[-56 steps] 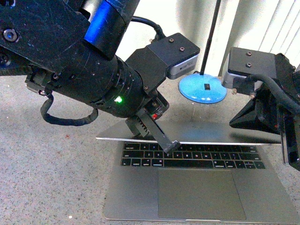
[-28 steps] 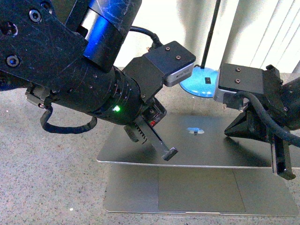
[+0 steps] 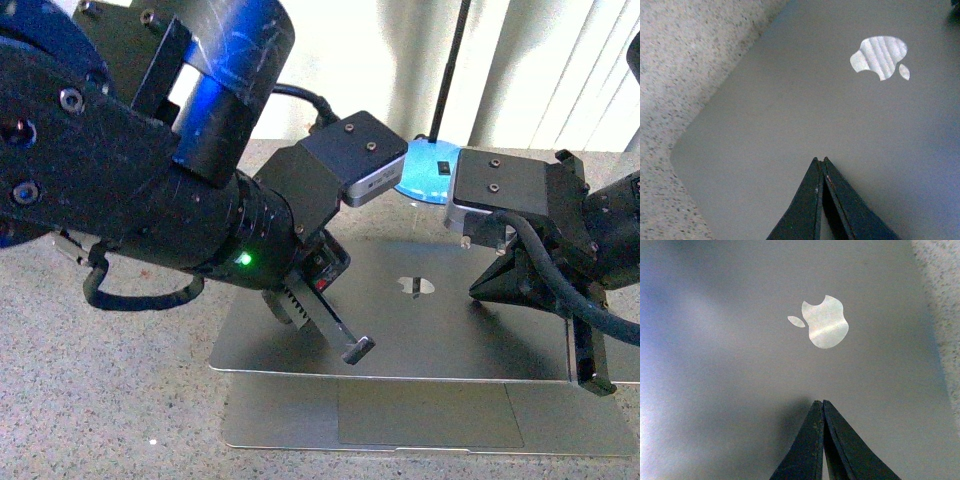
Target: Close laptop
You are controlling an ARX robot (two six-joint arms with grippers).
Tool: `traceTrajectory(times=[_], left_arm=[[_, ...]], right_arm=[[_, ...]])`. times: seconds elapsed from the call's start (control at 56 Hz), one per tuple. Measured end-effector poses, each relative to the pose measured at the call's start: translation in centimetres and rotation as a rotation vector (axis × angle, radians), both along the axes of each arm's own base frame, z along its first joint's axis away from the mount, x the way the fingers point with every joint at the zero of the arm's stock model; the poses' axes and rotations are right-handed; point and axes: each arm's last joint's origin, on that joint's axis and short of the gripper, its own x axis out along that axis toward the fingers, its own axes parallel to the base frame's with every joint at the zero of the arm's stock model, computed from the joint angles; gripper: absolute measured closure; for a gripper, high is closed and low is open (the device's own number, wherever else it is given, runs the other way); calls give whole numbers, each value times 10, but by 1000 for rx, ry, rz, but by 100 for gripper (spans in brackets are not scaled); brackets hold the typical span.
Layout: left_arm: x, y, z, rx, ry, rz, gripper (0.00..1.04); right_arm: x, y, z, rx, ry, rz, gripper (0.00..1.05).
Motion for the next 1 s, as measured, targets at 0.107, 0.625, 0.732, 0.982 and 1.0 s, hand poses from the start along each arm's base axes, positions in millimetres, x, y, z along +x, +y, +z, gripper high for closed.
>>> traceTrajectory(times=[0.107,0.625,0.732,0.982,1.0], left_arm=[[-3,2,-9,-4,20,6,101],[-10,11,-32,-48,76,49,101],[-10,14,-33,-61,77,58,101],[-1,39,-10,-168,39,198,101],[2,44,-3,-187,7,229,101]], right_arm=[[-3,-1,-5,-2,23,-13,102],[-19,-5,-24,36,142,-95,102],[-21,-5,-28,29,144,-106,102],[-13,-4,-15,114,87,-214,102],[-12,-4,-15,116,80,-219,102]])
